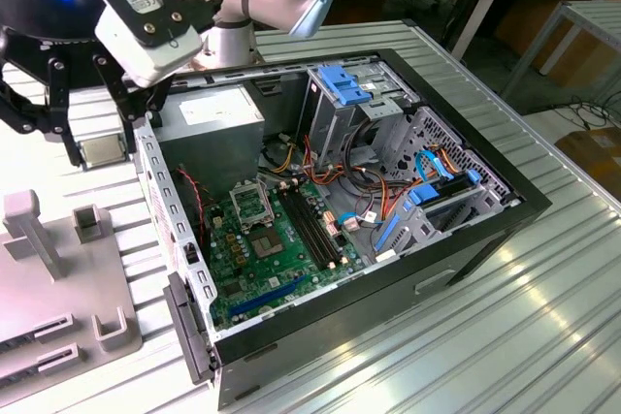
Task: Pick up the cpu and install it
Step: 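Pick up the cpu and move it towards the insertion slot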
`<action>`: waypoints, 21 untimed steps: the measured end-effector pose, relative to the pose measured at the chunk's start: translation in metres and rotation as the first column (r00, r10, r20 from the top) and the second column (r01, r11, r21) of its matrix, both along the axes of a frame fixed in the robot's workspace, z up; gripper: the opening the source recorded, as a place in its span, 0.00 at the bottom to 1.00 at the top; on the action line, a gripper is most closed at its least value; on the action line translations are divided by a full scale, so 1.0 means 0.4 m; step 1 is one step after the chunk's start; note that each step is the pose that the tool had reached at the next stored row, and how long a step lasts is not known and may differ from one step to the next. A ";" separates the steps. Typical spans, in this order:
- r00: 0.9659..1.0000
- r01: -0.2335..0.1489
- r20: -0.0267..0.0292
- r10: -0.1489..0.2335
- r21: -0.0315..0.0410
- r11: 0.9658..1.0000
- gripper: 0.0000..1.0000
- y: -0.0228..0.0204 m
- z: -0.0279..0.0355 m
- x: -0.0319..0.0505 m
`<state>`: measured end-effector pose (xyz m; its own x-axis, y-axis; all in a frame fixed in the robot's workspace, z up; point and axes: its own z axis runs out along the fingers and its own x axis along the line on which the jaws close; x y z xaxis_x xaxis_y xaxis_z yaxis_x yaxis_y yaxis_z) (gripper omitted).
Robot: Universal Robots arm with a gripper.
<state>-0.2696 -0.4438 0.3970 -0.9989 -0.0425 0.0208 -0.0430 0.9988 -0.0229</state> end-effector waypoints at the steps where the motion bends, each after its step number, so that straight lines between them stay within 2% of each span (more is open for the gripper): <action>1: 1.000 0.000 0.000 0.000 0.000 1.000 0.47 0.000 0.000 0.005; 8: 1.000 0.000 0.000 0.000 0.000 1.000 0.47 0.000 0.000 0.036; 13: 1.000 0.000 0.000 0.000 0.000 1.000 0.47 0.000 0.000 0.071; 21: 1.000 0.000 0.000 0.000 0.000 1.000 0.47 0.000 0.000 0.112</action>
<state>-0.2250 -0.4438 0.3970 -0.9989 -0.0425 0.0208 -0.0430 0.9988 -0.0229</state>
